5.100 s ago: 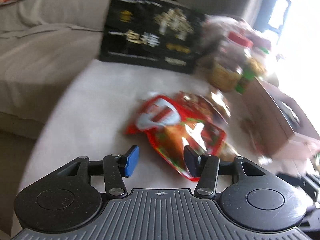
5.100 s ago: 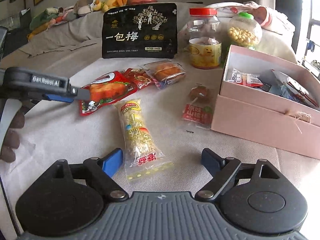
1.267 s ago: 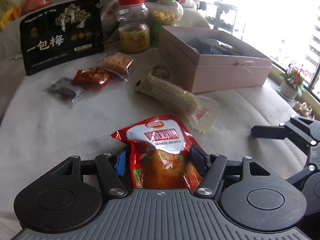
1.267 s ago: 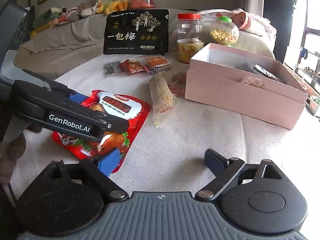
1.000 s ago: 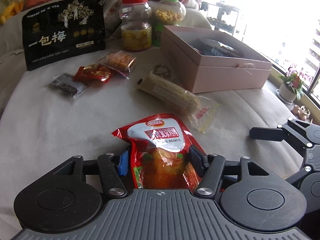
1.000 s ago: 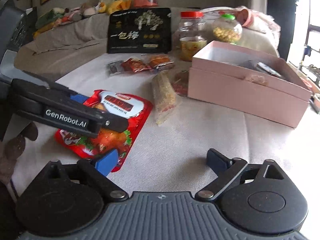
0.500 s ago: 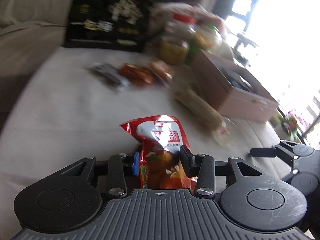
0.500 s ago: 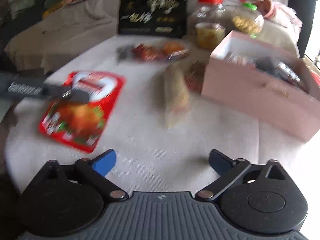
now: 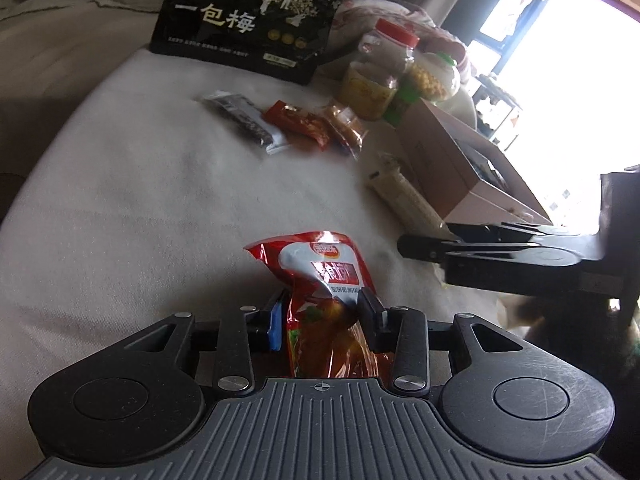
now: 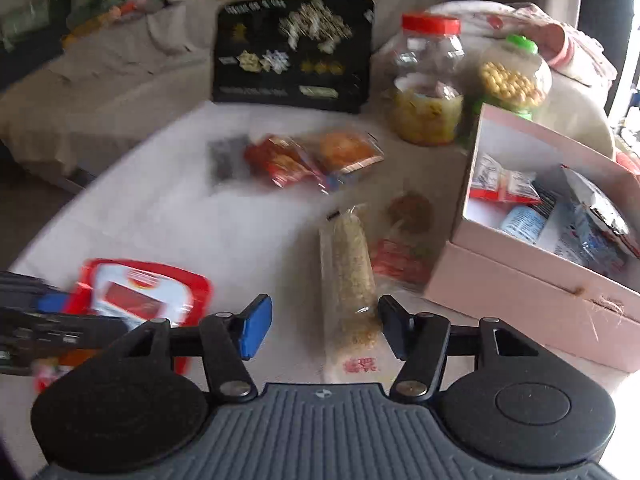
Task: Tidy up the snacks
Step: 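Grasp the clear puffed-rice stick packet with the right tool while the left tool holds the red bag, then carry both held snacks into the pink box and open both tools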
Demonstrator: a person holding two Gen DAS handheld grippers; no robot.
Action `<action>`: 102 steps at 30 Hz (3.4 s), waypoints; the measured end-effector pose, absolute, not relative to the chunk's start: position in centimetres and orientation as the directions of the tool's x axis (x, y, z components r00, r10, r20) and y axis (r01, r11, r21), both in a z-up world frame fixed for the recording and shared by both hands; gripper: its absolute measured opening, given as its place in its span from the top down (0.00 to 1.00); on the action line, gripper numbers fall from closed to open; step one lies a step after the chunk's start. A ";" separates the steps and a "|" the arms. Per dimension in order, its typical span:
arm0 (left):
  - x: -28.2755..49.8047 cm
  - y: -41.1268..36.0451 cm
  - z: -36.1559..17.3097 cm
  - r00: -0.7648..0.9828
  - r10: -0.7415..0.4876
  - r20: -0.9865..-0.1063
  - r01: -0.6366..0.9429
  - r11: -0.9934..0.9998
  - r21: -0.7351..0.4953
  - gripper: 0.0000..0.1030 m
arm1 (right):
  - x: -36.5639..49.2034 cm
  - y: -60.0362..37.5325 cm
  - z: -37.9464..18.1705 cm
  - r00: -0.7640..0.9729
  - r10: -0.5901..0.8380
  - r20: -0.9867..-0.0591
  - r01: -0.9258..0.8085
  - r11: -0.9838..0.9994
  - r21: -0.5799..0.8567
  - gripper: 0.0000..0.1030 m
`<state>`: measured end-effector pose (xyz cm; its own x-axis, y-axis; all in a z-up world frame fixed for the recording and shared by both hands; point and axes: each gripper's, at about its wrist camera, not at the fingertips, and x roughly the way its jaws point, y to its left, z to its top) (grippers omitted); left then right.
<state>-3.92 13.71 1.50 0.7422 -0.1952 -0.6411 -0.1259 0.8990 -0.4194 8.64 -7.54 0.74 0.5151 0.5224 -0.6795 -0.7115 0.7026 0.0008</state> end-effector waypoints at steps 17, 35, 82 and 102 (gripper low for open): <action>-4.5 13.2 1.2 0.765 -0.185 -0.617 -0.096 0.915 -0.392 0.57 | 11.1 -3.6 -0.6 0.602 0.419 -0.680 -0.650 0.751 -0.113 0.55; -4.4 13.0 0.9 0.774 -0.179 -0.608 -0.086 0.921 -0.380 0.57 | 5.8 -10.3 0.2 0.429 0.528 -0.733 -0.672 0.729 0.132 0.70; 21.8 -0.2 7.4 0.710 -0.391 -0.586 0.132 0.891 -0.434 0.72 | 7.8 -27.0 14.6 0.832 0.397 -0.387 -0.431 0.903 -0.001 0.72; 8.4 19.5 7.2 0.786 0.020 -0.618 -0.317 0.871 -0.375 0.71 | 18.6 -16.2 14.8 0.716 0.437 -0.544 -0.433 0.890 0.144 0.49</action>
